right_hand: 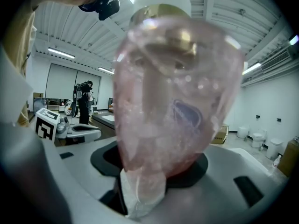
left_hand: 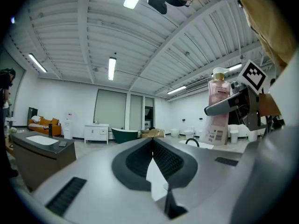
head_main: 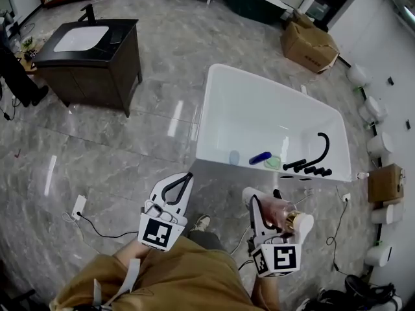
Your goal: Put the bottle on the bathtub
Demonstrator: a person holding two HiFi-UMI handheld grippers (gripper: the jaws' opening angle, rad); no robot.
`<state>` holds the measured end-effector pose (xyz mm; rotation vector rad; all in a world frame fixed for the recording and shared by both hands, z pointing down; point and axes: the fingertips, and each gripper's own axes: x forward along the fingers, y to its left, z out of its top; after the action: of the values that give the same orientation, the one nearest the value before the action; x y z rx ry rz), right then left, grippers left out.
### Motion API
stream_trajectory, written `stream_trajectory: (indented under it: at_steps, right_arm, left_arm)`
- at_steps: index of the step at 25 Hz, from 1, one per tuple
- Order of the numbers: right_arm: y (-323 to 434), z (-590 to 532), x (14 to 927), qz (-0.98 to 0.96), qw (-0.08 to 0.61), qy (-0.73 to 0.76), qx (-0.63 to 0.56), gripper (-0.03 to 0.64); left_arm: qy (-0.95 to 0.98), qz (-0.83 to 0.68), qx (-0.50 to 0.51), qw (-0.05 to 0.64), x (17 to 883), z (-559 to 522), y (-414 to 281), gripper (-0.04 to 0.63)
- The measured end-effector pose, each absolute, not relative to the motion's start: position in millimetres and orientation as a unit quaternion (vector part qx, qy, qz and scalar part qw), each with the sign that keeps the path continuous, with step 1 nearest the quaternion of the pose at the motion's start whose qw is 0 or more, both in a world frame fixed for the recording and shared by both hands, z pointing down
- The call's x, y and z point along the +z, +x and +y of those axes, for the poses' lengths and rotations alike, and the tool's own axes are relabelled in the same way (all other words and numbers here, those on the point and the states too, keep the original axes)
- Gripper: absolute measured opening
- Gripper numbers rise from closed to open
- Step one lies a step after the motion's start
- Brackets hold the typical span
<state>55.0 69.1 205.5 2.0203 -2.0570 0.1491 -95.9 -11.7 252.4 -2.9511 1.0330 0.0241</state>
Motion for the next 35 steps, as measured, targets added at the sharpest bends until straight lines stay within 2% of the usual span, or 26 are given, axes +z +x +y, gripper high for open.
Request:
stream_trajectory:
  at_steps: [4, 12, 22, 35]
  right_arm:
    - [66, 55, 210, -0.724, 0.124, 0.676, 0.053, 0.241]
    - [94, 4, 238, -0.752, 0.137, 0.643, 0.051, 0.239]
    - [115, -56, 286, -0.768, 0.143, 0.622, 0.060, 0.239]
    - [135, -128, 407, -0.772, 0.156, 0.608, 0.102, 0.239]
  left_arm:
    - [-0.936, 0.352, -0.005, 0.000, 258, -16, -88, 0.008]
    - [-0.922, 0.386, -0.023, 0.029, 244, -37, -65, 0.008]
    - [-0.917, 0.389, -0.064, 0.059, 273, -63, -27, 0.008]
    - [-0.905, 0.413, -0.104, 0.009, 365, -116, 2, 0.008]
